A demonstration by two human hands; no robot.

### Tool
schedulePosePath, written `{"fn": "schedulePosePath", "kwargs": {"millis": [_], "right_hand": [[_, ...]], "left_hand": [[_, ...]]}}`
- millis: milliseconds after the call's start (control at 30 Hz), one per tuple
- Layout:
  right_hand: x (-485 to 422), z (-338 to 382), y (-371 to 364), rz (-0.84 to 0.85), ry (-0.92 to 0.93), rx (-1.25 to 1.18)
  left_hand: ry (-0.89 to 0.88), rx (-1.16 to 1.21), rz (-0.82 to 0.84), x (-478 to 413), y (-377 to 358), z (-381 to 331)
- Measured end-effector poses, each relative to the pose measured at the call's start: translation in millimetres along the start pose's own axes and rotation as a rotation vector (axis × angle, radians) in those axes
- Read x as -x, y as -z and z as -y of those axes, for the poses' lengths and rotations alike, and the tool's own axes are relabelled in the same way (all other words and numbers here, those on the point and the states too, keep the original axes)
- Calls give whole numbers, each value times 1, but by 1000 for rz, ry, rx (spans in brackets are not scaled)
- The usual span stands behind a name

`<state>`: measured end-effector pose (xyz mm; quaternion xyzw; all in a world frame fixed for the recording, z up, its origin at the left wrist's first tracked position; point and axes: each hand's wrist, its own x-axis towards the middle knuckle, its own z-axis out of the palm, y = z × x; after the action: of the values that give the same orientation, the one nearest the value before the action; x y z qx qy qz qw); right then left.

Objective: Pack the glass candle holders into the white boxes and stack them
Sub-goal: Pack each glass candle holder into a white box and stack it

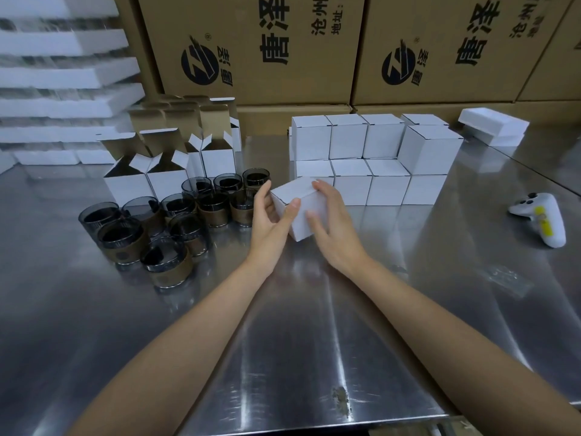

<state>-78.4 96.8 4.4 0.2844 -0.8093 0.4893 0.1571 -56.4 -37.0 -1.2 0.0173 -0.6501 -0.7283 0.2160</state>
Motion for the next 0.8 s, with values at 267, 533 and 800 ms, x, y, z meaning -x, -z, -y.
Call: {"fn": "schedulePosePath", "kwargs": {"millis": [267,533,800], "right_hand": [[-2,-2,-18,-194,75,94],[-42,-61,52,-766,145,167],[-59,-90,66,-607,-9,271]], "left_hand": [[-108,-57,-47,-3,4,-7],[73,-147,17,-8,3,11],[52,-181,32,-9,0,9]]}}
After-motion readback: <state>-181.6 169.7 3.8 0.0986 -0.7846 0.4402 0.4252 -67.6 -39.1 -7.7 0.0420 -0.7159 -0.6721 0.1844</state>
